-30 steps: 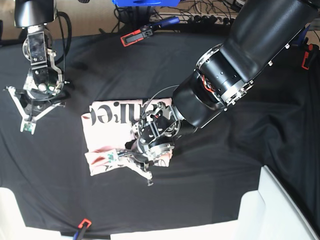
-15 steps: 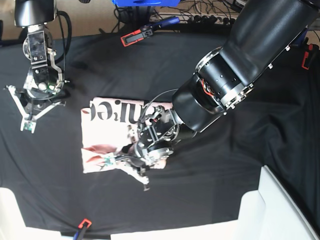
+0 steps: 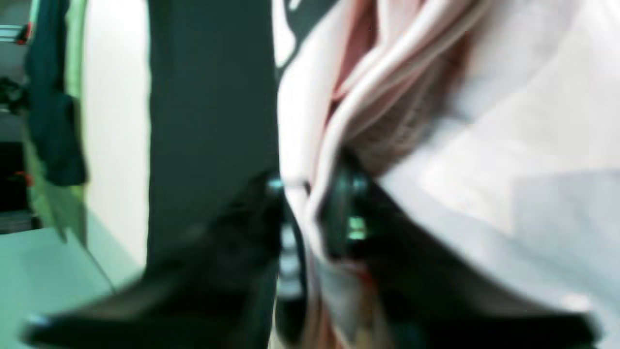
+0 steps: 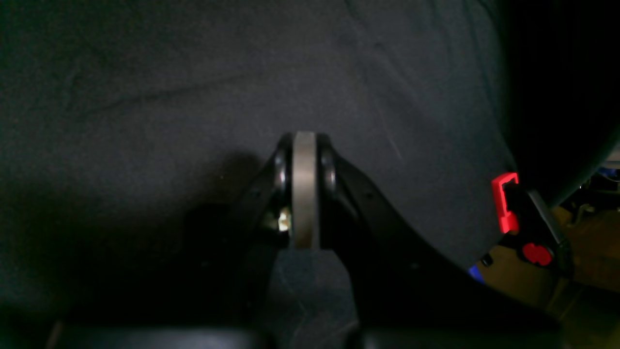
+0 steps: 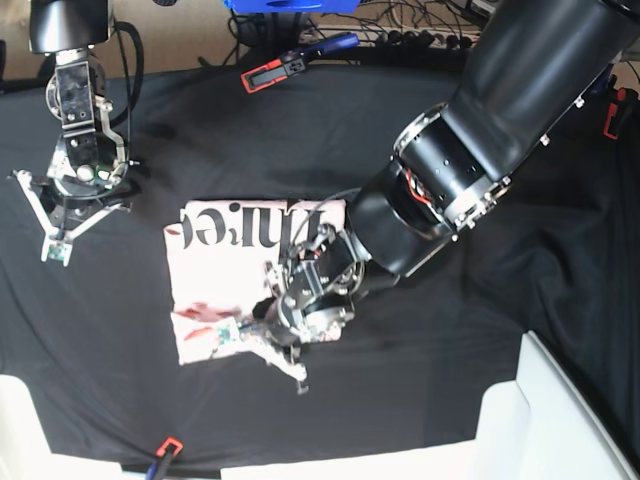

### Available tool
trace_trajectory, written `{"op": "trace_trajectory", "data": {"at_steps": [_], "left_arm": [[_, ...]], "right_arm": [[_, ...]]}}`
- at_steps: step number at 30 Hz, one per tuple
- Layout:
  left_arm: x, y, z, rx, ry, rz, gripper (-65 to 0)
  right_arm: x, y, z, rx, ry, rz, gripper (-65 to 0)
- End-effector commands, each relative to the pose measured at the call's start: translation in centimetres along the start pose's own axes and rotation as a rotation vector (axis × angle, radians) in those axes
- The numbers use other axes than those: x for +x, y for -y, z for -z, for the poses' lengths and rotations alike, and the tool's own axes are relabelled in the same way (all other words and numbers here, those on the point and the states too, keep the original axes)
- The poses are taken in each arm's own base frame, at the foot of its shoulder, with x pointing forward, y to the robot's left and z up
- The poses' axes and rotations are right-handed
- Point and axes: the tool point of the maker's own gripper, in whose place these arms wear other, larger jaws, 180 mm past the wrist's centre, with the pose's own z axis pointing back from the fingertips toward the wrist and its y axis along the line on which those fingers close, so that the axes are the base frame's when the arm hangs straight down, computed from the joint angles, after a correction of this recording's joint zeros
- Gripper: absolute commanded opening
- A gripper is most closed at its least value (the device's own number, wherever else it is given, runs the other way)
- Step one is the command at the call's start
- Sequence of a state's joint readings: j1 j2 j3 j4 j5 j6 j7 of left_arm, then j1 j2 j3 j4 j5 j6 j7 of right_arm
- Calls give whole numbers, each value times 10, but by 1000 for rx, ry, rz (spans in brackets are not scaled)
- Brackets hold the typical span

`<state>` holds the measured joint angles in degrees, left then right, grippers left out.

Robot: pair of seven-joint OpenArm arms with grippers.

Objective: Fold the T-shirt properly
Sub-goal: 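Drag the shirt edge with the left gripper to square the stack, then release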

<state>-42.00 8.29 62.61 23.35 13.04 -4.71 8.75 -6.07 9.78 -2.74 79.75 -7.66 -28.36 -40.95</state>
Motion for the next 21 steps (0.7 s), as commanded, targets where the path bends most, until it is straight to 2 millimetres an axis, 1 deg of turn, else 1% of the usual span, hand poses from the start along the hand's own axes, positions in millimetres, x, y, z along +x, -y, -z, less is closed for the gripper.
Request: {"op": "trace_trajectory", "data": {"at_steps": [1, 4, 5, 7, 8, 10, 11, 12, 15, 17, 20, 21], "left_arm": [[22, -29, 0, 57, 49, 12, -410], [25, -46, -1, 128, 54, 11, -208], [25, -51, -2, 148, 55, 10, -155], [27, -62, -3, 187, 58, 11, -66], [28, -68, -4, 208, 60, 8, -40], [31, -79, -7, 253, 67, 0, -17], [32, -83, -7, 269, 69, -4, -15], [33, -92, -9, 289, 72, -19, -15], [28, -106, -12, 321, 69, -112, -15], [30, -118, -16, 348, 82, -176, -15], [25, -122, -18, 361, 84, -240, -7], [25, -116, -17, 343, 84, -238, -7]], "right_arm": [[17, 7, -1, -20, 52, 11, -638], [17, 7, -1, -20, 51, 10, -638], [17, 7, -1, -20, 51, 10, -638], [17, 6, -1, -18, 52, 8, -638], [17, 6, -1, -17, 52, 7, -638], [17, 6, -1, -17, 52, 7, -638], [16, 6, -1, -18, 51, 6, -638], [16, 6, -1, -18, 51, 6, -638], [16, 6, -1, -18, 51, 6, -638], [16, 6, -1, -18, 49, 5, -638], [16, 6, -1, -19, 50, 4, -638], [16, 6, -1, -19, 50, 4, -638]]}}
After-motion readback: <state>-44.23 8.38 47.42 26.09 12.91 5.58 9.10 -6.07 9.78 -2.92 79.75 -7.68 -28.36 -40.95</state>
